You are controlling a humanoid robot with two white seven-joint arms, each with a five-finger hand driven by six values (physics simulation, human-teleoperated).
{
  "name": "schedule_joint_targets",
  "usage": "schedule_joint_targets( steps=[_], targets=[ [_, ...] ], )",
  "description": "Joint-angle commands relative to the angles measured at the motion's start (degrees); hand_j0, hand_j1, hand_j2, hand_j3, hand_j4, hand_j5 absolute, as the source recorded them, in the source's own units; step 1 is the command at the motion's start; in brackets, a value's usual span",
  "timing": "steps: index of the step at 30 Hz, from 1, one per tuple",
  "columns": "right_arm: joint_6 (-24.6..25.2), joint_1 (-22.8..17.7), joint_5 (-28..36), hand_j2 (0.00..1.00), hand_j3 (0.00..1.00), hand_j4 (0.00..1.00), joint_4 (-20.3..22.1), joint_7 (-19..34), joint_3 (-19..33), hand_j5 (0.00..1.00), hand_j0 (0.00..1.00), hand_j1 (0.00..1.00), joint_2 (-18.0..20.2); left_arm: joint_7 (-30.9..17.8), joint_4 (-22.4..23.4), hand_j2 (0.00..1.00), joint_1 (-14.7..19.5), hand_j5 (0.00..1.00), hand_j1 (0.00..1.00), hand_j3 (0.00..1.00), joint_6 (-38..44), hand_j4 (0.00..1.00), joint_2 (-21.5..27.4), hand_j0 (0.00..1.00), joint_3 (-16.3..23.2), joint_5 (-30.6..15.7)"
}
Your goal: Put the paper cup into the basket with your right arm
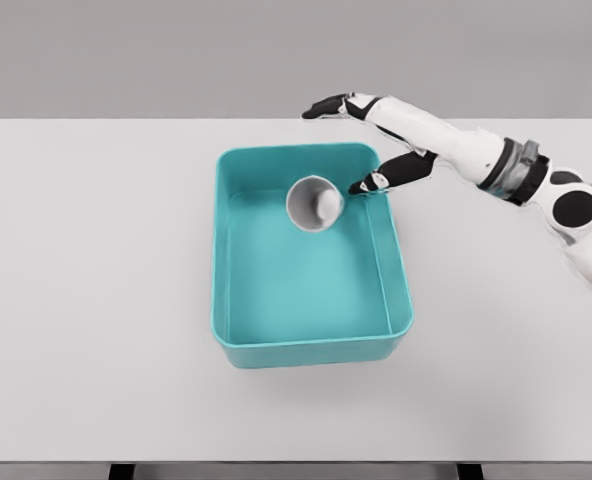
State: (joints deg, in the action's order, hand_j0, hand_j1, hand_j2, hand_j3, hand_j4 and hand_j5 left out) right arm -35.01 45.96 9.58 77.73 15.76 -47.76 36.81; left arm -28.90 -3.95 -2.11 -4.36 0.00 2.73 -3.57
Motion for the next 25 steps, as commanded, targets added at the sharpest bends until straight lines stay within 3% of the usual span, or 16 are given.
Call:
schedule_joint_targets(
  steps=[1, 5, 8, 11, 12, 15, 25],
  targets=[
    [0.01, 0.7, -2.81, 1.0, 1.0, 1.0, -0.03, -0.2, -3.65, 1.0, 1.0, 1.0, 2.74, -0.02, -0.01, 1.0, 0.0, 1.0, 1.0, 1.0, -0.03, 1.0, 0.0, 1.0, 0.0, -0.04],
    [0.01, 7.48, -2.9, 1.0, 1.0, 1.0, 0.14, -0.55, -5.59, 1.0, 1.0, 1.0, 12.67, -0.02, -0.01, 1.0, 0.0, 1.0, 1.0, 1.0, -0.03, 1.0, 0.0, 1.0, 0.0, -0.04],
    [0.01, 3.88, -2.9, 1.0, 1.0, 1.0, 1.72, -0.55, -5.41, 1.0, 1.0, 1.0, 22.69, -0.02, -0.01, 1.0, 0.0, 1.0, 1.0, 1.0, 0.05, 1.0, 0.0, 1.0, 0.0, -0.04],
    [0.01, 1.85, -3.87, 1.0, 1.0, 1.0, 8.93, 0.06, -3.83, 1.0, 1.0, 1.0, 29.46, -0.02, -0.01, 1.0, 0.0, 1.0, 1.0, 1.0, -0.03, 1.0, 0.0, 1.0, 0.0, -0.04],
    [0.01, 1.5, -5.44, 1.0, 1.0, 1.0, 8.93, 0.24, -3.66, 1.0, 1.0, 1.0, 30.52, -0.02, -0.01, 1.0, 0.0, 1.0, 1.0, 1.0, 0.05, 1.0, 0.0, 1.0, 0.0, -0.04],
    [0.01, 1.41, -9.93, 1.0, 1.0, 1.0, 8.93, 0.24, -2.78, 1.0, 1.0, 1.0, 28.06, -0.02, -0.01, 1.0, 0.0, 1.0, 1.0, 1.0, -0.03, 1.0, 0.0, 1.0, 0.0, -0.04],
    [0.01, -1.84, -10.02, 1.0, 1.0, 1.0, 9.2, 0.24, -2.95, 1.0, 1.0, 1.0, 26.12, -0.11, 0.17, 1.0, 0.0, 1.0, 1.0, 1.0, 0.05, 1.0, 0.0, 1.0, 0.0, -0.3]
  ],
)
